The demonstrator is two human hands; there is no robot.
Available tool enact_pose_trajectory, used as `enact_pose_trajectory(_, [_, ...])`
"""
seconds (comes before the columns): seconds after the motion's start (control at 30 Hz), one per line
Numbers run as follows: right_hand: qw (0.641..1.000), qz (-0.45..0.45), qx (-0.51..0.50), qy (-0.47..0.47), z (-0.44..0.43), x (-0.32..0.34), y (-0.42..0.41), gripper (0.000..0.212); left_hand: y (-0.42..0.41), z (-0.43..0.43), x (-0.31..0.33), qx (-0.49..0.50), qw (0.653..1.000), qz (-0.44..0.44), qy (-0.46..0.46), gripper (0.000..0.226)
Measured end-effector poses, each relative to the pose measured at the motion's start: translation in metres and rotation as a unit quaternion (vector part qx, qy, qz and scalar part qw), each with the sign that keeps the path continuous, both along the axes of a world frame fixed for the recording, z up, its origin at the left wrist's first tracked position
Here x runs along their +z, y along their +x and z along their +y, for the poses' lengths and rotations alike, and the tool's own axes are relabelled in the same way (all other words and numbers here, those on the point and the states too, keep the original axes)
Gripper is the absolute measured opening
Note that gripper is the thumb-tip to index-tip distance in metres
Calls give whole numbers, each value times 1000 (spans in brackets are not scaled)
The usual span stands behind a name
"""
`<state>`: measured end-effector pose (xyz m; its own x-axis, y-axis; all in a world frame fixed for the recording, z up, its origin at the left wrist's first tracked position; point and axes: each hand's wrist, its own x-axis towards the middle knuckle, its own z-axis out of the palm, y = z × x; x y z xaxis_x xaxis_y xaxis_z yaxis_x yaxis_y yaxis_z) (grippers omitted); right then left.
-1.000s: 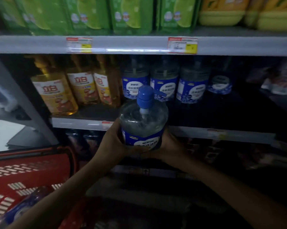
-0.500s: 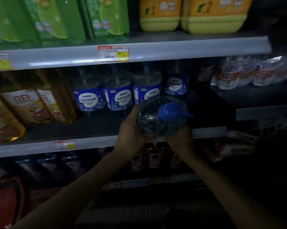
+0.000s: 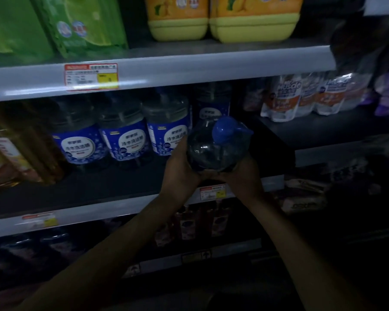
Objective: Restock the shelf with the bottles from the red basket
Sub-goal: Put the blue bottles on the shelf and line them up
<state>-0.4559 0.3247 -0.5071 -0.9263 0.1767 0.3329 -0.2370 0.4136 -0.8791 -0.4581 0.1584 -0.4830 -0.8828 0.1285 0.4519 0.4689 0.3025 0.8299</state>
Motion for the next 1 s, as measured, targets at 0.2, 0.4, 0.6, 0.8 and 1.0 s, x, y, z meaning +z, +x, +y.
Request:
enact_pose_trajectory(0.2, [997,-17,12,-68,3,1,-14,109,-30,4,11,-34,999,-16,-33,87])
enact_pose_trajectory(0.4, [996,-20,15,-83,1,1,-22,113,-35,9,7,-31,999,-10,-8,98])
enact_pose_trajectory(0.6, [994,-18,3,-110,-10,3,-25,106,-45,7,3,-26,999,-36,22,103])
enact_pose_trajectory(0.8, [994,-19,-10,-106,-14,1,-29,104,-51,6,3,-35,997,-53,41,102])
enact_pose_trajectory(1.0, [995,-33,-29,-90,-13,1,-26,95,-47,10,-13,-34,994,-65,81,93])
